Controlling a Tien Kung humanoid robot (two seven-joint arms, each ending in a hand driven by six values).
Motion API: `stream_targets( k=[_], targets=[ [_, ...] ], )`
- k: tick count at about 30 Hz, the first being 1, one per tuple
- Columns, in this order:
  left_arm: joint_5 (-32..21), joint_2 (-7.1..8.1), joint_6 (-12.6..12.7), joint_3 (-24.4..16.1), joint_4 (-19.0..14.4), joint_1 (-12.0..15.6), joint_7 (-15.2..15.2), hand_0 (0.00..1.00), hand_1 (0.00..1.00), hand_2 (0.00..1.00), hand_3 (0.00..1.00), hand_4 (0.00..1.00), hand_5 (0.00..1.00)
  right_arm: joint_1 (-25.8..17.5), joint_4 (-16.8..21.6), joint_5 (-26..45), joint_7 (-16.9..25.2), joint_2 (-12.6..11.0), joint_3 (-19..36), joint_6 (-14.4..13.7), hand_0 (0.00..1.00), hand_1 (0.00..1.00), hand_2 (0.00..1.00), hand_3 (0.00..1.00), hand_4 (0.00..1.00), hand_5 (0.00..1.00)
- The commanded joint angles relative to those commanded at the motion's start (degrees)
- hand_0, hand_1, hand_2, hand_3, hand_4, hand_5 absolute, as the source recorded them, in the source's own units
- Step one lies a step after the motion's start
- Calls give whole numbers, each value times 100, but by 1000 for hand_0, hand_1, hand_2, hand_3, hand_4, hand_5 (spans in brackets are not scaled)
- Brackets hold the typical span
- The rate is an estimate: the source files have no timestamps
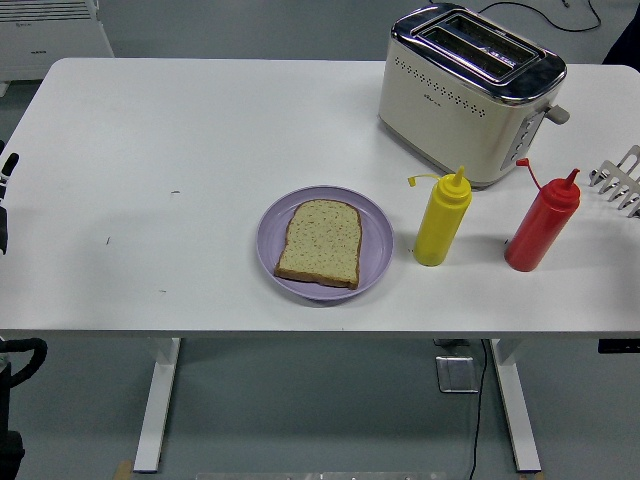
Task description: Pick up the cup,pour liquid into bread,place the cup on the desk
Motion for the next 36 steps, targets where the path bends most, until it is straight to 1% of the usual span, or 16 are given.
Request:
stream_targets(
  k=[9,36],
  targets=[
    [-6,-8,-5,-8,-4,-13,1,720,745,758,682,665,998,16,-108,-28,7,55,-5,-18,826,769,789,810,627,773],
    [1,-17,-5,-71,-29,-90,-3,720,745,758,682,666,998,89,-94,-14,-11,83,48,7,821,767,786,811,626,775]
  ],
)
